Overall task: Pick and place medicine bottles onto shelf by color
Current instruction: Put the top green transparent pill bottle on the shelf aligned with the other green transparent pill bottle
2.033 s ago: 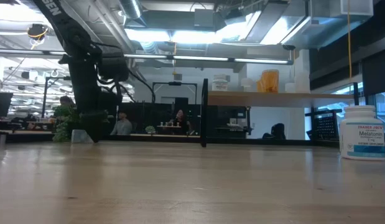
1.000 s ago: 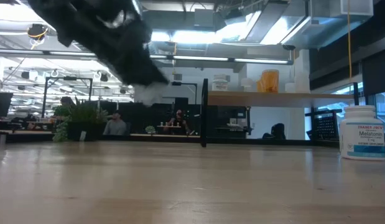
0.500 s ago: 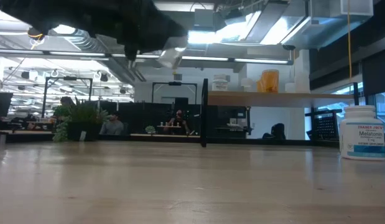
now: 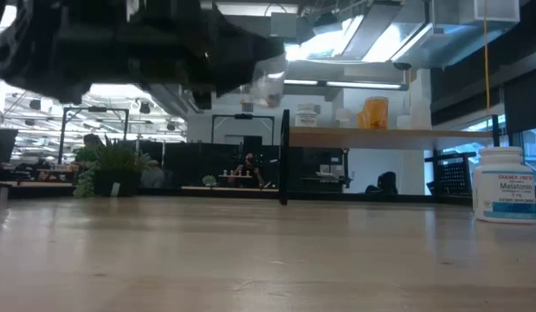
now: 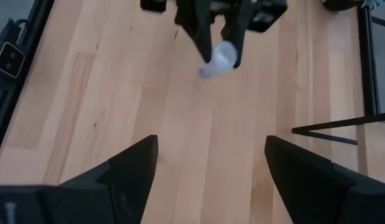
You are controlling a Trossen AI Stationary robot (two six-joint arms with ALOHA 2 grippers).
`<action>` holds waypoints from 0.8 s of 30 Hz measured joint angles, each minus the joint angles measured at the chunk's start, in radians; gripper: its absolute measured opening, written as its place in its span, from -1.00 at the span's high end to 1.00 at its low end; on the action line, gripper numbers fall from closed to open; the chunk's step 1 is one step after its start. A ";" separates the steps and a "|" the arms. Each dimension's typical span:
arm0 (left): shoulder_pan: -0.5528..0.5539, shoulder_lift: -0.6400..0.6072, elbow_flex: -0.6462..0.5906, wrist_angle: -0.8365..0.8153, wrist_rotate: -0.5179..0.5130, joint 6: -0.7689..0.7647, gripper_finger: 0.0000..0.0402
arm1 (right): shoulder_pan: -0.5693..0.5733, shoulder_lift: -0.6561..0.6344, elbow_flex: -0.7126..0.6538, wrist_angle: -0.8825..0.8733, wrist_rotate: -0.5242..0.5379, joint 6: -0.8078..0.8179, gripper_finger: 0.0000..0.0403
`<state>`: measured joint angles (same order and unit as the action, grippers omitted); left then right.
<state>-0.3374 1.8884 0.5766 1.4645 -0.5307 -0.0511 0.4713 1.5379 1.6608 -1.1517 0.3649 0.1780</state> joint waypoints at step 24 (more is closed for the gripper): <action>0.062 0.134 0.076 -0.012 0.186 -0.049 0.42 | -0.020 0.191 0.000 0.069 -0.018 -0.337 -0.47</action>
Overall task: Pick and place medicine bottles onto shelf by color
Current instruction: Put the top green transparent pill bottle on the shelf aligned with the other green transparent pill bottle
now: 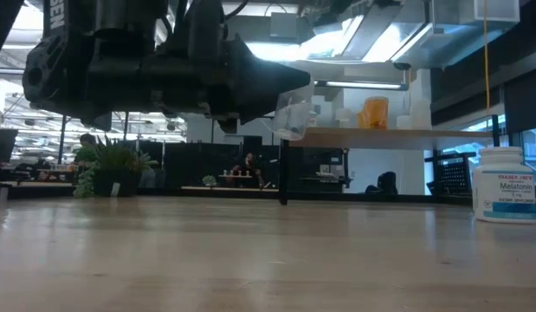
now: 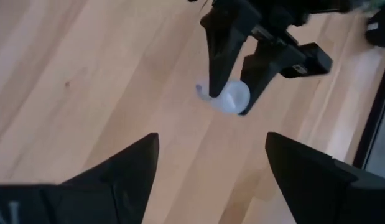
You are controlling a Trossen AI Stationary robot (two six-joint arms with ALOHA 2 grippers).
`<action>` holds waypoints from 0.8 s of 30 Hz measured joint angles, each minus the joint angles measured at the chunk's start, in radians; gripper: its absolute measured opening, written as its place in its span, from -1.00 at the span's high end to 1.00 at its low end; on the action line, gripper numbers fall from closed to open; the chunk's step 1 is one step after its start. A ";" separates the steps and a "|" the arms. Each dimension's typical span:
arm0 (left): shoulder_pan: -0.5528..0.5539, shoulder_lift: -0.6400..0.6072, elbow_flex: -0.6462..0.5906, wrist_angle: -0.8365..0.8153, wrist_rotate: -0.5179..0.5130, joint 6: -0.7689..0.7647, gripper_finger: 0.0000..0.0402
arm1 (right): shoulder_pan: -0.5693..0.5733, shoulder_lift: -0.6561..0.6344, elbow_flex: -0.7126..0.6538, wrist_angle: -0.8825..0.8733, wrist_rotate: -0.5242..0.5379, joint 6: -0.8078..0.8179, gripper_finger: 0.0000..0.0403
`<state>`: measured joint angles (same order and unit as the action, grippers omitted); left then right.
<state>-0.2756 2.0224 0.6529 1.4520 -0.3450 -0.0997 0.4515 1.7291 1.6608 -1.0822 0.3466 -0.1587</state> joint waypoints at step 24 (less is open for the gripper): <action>-0.002 -0.001 -0.001 0.000 0.078 -0.030 0.41 | -0.096 0.146 0.000 0.171 -0.119 -0.342 -0.47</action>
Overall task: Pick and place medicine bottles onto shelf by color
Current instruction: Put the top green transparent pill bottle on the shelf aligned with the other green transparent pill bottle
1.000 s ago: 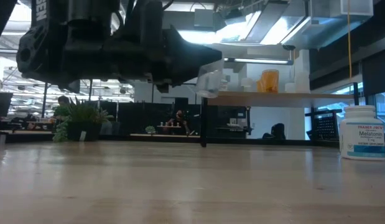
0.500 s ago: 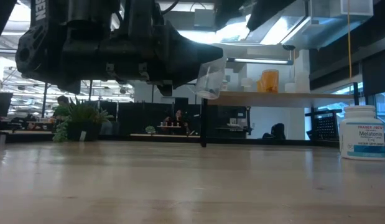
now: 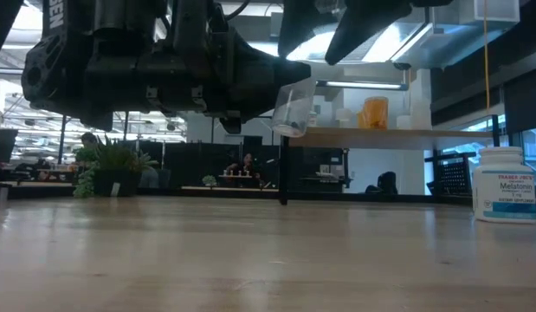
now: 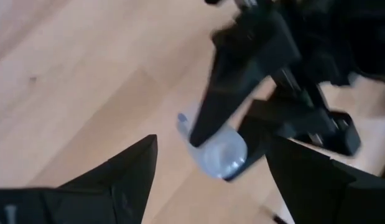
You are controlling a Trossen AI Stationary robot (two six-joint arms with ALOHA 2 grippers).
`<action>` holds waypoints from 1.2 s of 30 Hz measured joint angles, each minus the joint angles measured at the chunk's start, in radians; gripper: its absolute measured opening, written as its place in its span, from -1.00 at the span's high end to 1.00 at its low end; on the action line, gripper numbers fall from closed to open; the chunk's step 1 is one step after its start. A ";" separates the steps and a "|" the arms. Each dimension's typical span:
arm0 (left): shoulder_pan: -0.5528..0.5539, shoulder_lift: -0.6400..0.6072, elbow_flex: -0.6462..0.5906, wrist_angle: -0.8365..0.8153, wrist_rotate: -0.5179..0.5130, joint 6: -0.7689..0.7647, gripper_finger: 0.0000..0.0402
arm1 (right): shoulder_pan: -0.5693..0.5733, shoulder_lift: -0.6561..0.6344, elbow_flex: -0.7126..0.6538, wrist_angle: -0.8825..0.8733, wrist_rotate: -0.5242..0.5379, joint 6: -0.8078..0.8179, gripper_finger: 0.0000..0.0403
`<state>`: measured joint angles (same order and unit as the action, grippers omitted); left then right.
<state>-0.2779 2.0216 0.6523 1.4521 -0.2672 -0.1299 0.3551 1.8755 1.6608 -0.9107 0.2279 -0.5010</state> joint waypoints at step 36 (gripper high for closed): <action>0.001 -0.001 0.000 0.010 0.047 -0.048 0.41 | -0.069 0.060 0.000 0.024 -0.187 -0.181 -0.47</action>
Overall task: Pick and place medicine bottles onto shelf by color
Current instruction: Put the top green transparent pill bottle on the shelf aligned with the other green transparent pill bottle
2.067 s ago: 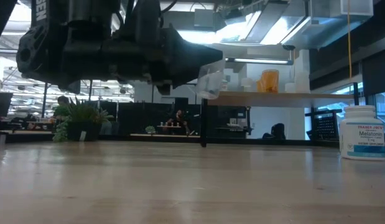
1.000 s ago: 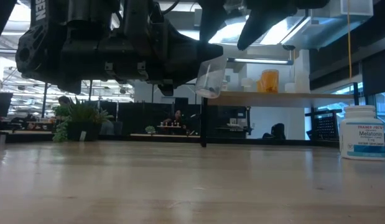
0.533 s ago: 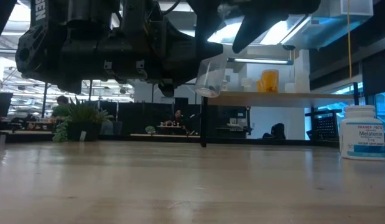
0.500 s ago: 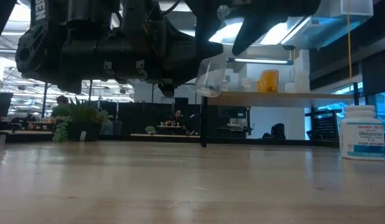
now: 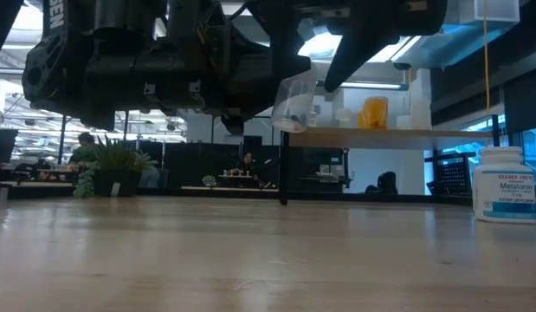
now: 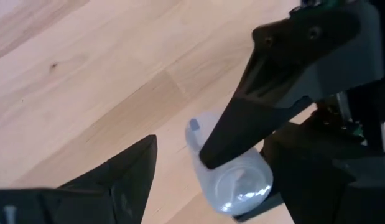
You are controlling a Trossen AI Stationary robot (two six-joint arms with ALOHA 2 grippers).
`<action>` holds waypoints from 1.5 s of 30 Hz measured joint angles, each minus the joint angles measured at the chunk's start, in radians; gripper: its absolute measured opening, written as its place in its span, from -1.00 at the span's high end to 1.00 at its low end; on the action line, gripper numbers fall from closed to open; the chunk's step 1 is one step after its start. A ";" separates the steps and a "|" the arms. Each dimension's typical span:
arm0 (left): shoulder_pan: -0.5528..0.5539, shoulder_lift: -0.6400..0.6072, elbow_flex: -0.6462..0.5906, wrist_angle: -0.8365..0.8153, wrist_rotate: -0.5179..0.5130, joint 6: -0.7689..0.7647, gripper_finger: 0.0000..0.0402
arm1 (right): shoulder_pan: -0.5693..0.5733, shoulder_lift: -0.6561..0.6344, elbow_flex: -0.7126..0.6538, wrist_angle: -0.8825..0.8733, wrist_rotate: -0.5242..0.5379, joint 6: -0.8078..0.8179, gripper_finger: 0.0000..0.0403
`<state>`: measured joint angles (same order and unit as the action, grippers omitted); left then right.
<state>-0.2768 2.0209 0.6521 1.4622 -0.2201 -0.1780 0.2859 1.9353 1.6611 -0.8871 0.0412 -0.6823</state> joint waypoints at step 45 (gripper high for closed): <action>0.000 0.000 0.000 -0.001 0.000 -0.001 0.23 | -0.016 0.003 0.000 0.008 0.049 -0.007 0.19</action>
<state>-0.2768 2.0209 0.6521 1.4612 -0.2203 -0.1793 0.2699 1.9385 1.6611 -0.8786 0.0899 -0.6893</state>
